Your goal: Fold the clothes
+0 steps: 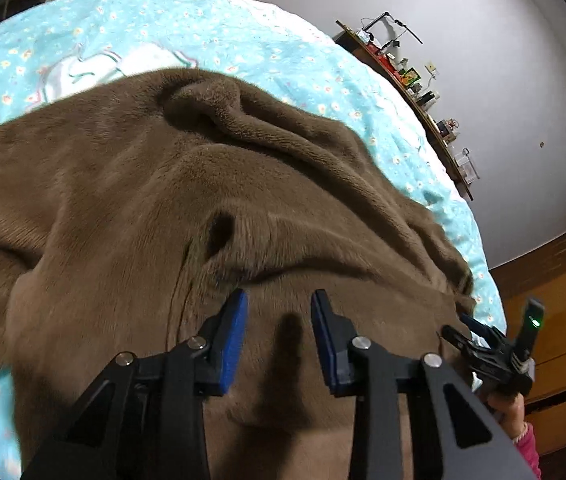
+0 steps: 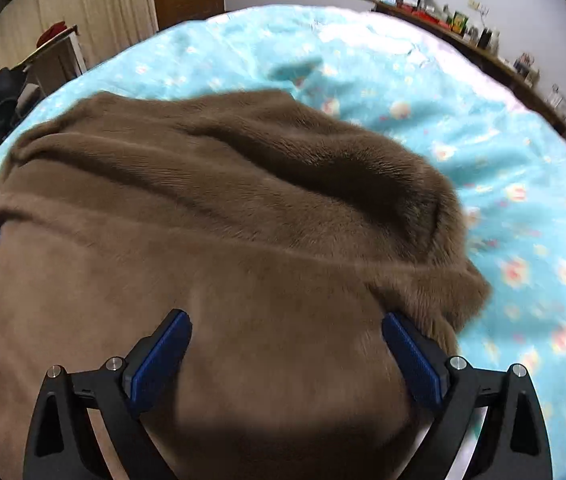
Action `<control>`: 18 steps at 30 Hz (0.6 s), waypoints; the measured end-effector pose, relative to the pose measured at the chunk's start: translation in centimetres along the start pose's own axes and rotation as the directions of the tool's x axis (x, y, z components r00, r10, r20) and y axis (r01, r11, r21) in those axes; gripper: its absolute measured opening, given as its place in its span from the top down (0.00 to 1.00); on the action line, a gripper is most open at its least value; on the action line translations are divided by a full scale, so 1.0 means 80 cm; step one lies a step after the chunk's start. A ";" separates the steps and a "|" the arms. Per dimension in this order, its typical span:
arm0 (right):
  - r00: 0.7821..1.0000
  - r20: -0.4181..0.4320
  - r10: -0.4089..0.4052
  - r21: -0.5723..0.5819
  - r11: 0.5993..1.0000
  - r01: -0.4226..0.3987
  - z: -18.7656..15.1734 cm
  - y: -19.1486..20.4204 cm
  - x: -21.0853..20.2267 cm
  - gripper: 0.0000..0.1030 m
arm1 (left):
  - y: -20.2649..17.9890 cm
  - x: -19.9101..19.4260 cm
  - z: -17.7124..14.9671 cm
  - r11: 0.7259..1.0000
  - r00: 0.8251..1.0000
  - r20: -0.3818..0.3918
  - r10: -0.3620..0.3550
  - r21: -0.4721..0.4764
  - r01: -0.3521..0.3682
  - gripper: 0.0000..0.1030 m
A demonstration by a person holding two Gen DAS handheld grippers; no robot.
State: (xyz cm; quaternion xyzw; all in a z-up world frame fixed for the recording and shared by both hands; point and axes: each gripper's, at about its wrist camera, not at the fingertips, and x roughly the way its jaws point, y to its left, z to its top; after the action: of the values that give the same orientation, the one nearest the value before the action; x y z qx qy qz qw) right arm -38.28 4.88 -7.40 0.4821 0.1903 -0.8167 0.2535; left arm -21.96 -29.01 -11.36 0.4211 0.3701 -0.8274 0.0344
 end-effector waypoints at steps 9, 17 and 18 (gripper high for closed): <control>0.983 -0.019 0.181 0.001 0.983 -0.181 -0.114 0.061 -0.115 0.04 | 0.004 -0.101 -0.087 1.000 1.000 0.013 -0.021 -0.021 0.021 0.49; 0.971 -0.057 0.233 -0.163 0.957 -0.240 -0.192 0.142 -0.144 0.04 | 0.045 -0.219 -0.130 0.997 0.997 0.035 0.061 -0.049 -0.060 0.41; 0.966 -0.061 0.252 -0.172 0.951 -0.259 -0.200 0.149 -0.144 0.04 | 0.051 -0.235 -0.134 0.995 0.995 0.041 0.091 -0.045 -0.089 0.39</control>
State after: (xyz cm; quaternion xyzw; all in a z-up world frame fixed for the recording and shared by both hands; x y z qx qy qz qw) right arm -15.45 6.90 -5.39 0.4935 0.2037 -0.7473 0.3955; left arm -1.17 -29.89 -4.12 0.4185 0.3678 -0.8256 0.0890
